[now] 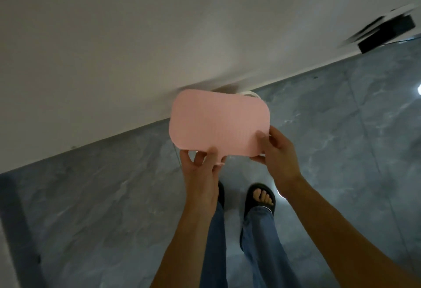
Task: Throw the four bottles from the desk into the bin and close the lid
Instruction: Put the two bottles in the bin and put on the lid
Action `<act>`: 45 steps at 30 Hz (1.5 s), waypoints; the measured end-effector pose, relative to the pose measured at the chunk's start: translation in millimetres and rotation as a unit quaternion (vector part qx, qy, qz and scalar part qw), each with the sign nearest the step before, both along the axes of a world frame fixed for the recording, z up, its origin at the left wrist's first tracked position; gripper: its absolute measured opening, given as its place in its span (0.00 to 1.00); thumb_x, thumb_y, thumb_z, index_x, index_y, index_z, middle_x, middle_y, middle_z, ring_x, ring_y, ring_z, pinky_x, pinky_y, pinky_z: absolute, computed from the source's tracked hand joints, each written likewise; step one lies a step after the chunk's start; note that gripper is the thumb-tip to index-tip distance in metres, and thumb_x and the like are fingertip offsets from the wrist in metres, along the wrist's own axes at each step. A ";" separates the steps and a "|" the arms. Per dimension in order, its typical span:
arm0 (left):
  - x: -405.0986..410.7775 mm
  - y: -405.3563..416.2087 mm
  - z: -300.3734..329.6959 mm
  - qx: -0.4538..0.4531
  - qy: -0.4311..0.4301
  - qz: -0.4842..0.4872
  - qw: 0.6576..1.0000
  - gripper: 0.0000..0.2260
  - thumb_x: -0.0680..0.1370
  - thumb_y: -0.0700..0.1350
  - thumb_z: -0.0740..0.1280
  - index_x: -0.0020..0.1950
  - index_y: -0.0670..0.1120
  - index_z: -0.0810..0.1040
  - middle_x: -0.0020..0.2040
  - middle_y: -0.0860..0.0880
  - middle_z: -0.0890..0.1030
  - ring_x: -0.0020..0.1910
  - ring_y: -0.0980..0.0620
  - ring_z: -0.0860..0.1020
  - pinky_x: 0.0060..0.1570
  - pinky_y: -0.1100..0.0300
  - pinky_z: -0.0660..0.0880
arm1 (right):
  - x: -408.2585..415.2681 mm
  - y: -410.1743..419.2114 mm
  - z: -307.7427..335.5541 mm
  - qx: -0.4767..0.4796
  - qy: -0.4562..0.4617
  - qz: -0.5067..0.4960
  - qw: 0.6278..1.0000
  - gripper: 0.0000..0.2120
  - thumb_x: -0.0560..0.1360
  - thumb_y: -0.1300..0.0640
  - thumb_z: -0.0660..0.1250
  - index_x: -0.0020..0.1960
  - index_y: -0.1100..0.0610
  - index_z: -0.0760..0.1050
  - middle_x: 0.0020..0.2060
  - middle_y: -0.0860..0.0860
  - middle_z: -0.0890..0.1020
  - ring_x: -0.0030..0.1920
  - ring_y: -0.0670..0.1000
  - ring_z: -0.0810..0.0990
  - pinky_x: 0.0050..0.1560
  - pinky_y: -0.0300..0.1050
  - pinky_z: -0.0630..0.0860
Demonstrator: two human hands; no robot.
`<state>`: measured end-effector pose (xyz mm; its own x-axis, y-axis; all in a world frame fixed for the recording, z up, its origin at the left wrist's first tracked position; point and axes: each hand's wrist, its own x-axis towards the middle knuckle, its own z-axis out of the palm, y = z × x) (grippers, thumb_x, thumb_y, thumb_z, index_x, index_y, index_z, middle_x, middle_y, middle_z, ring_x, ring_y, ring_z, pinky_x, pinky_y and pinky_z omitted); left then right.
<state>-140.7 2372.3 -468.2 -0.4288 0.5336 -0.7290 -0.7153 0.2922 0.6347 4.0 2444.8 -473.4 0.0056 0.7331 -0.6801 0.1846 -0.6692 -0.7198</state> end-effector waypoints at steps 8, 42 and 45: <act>-43.7 0.5 -46.9 -0.149 0.161 -0.050 0.974 0.14 0.79 0.41 0.70 0.65 0.49 0.81 0.56 0.46 0.84 0.55 0.48 0.84 0.49 0.56 0.83 | 5.8 38.7 -42.0 0.050 -0.123 0.072 0.988 0.16 0.80 0.54 0.65 0.67 0.46 0.77 0.48 0.41 0.82 0.52 0.52 0.82 0.48 0.56 0.85; -13.1 22.4 -71.7 -0.237 0.382 -0.142 0.882 0.18 0.76 0.38 0.69 0.42 0.63 0.72 0.47 0.55 0.79 0.45 0.57 0.79 0.43 0.66 0.75 | -5.9 24.8 -91.0 0.177 -0.333 0.202 0.904 0.29 0.76 0.56 0.67 0.75 0.52 0.63 0.70 0.54 0.69 0.65 0.57 0.72 0.56 0.50 0.77; -15.1 23.2 -72.7 -0.248 0.377 -0.170 0.876 0.12 0.75 0.39 0.70 0.56 0.53 0.79 0.55 0.49 0.80 0.52 0.52 0.80 0.52 0.57 0.80 | -6.7 26.9 -89.7 0.174 -0.347 0.205 0.899 0.29 0.76 0.56 0.67 0.74 0.52 0.63 0.69 0.54 0.68 0.65 0.57 0.72 0.56 0.52 0.79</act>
<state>-155.8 2395.5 -540.9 -0.7666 0.4220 -0.4840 0.0349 0.7800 0.6248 -2.7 2471.7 -563.1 0.0205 0.9377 -0.3467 0.8491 -0.1994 -0.4891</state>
